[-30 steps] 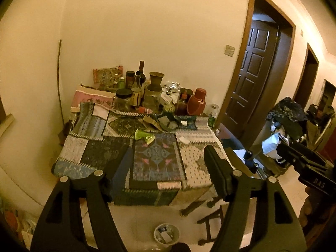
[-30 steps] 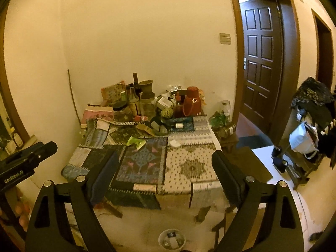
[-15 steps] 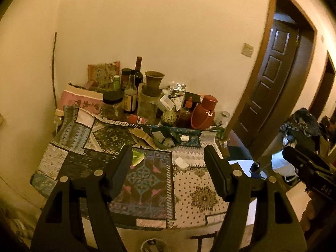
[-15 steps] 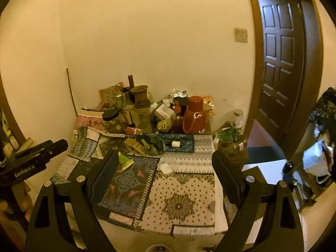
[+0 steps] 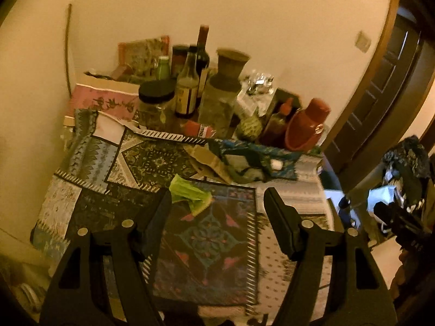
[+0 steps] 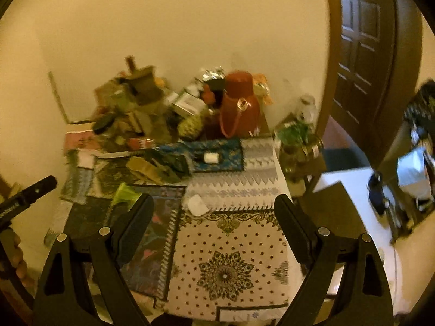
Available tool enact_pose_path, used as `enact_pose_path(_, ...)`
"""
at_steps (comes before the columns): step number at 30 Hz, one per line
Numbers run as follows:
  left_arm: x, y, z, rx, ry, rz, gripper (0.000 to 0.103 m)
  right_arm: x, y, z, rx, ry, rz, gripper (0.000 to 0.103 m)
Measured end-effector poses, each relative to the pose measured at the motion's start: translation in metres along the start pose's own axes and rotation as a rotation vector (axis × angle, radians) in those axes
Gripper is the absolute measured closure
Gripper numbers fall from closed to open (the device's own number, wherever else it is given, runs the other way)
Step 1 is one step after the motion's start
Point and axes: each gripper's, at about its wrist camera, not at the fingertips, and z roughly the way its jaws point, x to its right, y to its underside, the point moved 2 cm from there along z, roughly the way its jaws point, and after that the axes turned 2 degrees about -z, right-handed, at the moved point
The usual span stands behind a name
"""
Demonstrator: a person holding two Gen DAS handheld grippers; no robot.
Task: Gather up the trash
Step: 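Reach the left tool to the green plastic bag while the right tool reaches the clear plastic tray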
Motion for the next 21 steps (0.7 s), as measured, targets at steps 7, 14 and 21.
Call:
enact_pose_path(7, -0.041, -0.011, 0.106, -0.189, -0.013, 0.041, 0.034, 0.003, 0.011, 0.092, -0.191, 0.076, 0.135, 0.015)
enact_pose_path(14, -0.072, 0.003, 0.190, -0.346, 0.012, 0.002, 0.034, 0.001, 0.026, 0.161, -0.302, 0.109, 0.167, 0.023)
enact_pose_path(21, -0.076, 0.015, 0.228, -0.406, 0.028, 0.003, 0.034, -0.003, 0.034, 0.200, -0.367, 0.104, 0.160, 0.053)
